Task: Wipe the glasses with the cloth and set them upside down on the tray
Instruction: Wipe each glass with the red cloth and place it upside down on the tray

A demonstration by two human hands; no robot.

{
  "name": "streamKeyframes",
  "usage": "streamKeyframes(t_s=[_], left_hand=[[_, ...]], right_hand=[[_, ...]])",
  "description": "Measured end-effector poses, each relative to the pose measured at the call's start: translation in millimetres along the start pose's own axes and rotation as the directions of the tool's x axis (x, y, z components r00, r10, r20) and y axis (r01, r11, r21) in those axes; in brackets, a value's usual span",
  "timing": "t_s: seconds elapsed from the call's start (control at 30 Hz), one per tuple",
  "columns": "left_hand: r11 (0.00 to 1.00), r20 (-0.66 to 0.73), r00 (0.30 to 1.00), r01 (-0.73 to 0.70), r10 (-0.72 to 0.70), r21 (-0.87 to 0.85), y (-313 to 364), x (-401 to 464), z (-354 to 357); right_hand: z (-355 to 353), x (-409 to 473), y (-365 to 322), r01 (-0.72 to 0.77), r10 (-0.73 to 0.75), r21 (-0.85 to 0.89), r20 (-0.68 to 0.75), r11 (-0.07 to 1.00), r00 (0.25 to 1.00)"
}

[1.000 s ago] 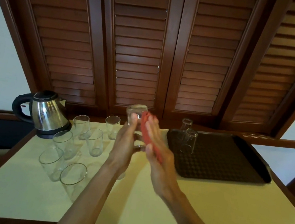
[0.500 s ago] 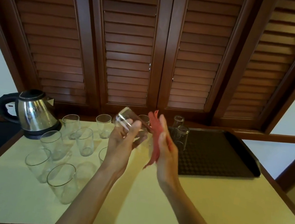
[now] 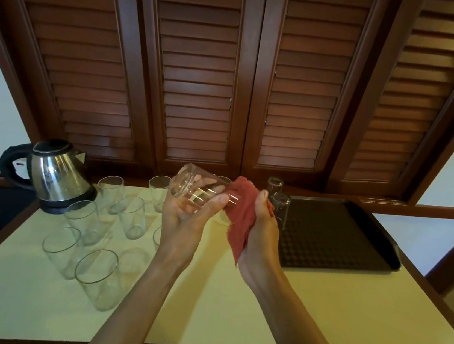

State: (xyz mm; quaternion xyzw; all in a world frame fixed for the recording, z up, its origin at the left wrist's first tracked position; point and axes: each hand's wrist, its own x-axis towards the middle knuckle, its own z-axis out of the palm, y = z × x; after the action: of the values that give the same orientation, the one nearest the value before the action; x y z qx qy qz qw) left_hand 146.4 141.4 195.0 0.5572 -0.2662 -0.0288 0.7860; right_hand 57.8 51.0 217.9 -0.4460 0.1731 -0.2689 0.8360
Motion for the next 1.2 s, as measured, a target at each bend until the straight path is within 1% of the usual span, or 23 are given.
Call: streamKeyframes(t_s=[0.1,0.2,0.27,0.37,0.47,0.53,0.6,0.67,0.7,0.73,0.77,0.8,0.83,0.87,0.9,0.93,0.97,1.0,1.07,1.2], left_hand=[[1.000,-0.028,1.000,0.005,-0.005,0.006,2.2,8.1,-4.5],[0.999,-0.067,0.998,0.008,-0.005,0.048,1.9,8.2,-6.4],[0.996,-0.045,0.999,0.009,-0.005,0.085,2.2,0.2,0.0],[0.997,0.033,0.999,-0.013,0.011,0.071,9.6,-6.0,13.2],[0.998,0.006,1.000,-0.010,0.010,0.061,11.4,6.1,17.3],[0.997,-0.029,0.999,0.020,-0.018,0.079,5.6,11.4,16.0],[0.994,-0.035,0.997,0.076,-0.073,0.075,-6.0,11.9,16.9],[0.989,-0.021,0.990,0.142,-0.141,0.034,-20.9,11.5,22.4],[0.985,-0.006,0.985,0.170,-0.170,0.022,-29.1,11.7,26.7],[0.981,0.010,0.982,0.191,-0.191,0.028,-35.9,12.1,31.9],[0.977,0.020,0.978,0.206,-0.207,0.053,-41.5,12.4,38.2],[0.972,0.029,0.975,0.217,-0.220,0.087,-47.6,13.1,45.0],[0.966,0.039,0.972,0.225,-0.231,0.128,-54.3,14.2,52.0],[0.958,0.051,0.968,0.234,-0.245,0.169,-61.5,15.7,59.7],[0.949,0.067,0.965,0.237,-0.255,0.210,-69.8,17.1,67.1],[0.940,0.092,0.961,0.232,-0.261,0.250,-78.1,18.2,74.0],[0.929,0.111,0.957,0.224,-0.266,0.295,-86.8,19.8,81.4],[0.915,0.124,0.954,0.217,-0.272,0.340,-95.4,21.7,88.5],[0.886,0.157,0.941,0.213,-0.299,0.411,-113.0,26.6,101.6],[0.845,0.187,0.919,0.219,-0.346,0.488,-147.0,28.1,123.3]], right_hand=[[-3.4,-6.1,-2.9,-0.083,0.082,0.043,0.028,0.996,0.996],[-4.6,-7.7,-12.2,-0.069,0.071,0.061,-0.025,0.996,0.997],[-4.8,-2.7,-15.2,-0.065,0.066,0.027,-0.035,0.998,0.997],[-10.4,-4.4,-8.0,-0.130,0.130,-0.003,-0.032,0.991,0.991],[-26.1,-12.1,-10.7,-0.136,0.136,0.001,-0.009,0.991,0.991],[-42.4,-9.0,-22.0,-0.133,0.133,0.005,-0.052,0.991,0.990],[-62.6,1.4,-29.9,-0.114,0.106,-0.058,-0.129,0.992,0.986],[-89.0,17.2,-23.6,-0.037,-0.013,-0.220,-0.219,0.975,0.976],[-106.4,25.4,-14.2,0.049,-0.133,-0.335,-0.231,0.941,0.964],[-126.5,32.5,-1.8,0.142,-0.270,-0.479,-0.209,0.866,0.940],[-147.5,37.9,10.2,0.222,-0.403,-0.644,-0.148,0.733,0.903],[-169.6,44.4,22.7,0.257,-0.489,-0.797,-0.053,0.546,0.871],[-193.3,52.1,35.9,0.251,-0.503,-0.911,0.057,0.327,0.863],[-217.0,59.8,49.8,0.241,-0.469,-0.964,0.164,0.109,0.868],[-235.3,63.7,59.7,0.208,-0.393,-0.976,0.218,-0.069,0.893],[-247.5,65.0,66.1,0.154,-0.304,-0.975,0.198,-0.160,0.932],[-255.1,63.8,69.4,0.106,-0.221,-0.976,0.147,-0.188,0.964],[-258.8,61.8,70.4,0.080,-0.166,-0.982,0.109,-0.172,0.980],[-261.8,60.3,69.8,0.079,-0.159,-0.986,0.103,-0.150,0.982],[-269.4,61.3,70.8,0.118,-0.155,-0.978,0.146,-0.173,0.977]])
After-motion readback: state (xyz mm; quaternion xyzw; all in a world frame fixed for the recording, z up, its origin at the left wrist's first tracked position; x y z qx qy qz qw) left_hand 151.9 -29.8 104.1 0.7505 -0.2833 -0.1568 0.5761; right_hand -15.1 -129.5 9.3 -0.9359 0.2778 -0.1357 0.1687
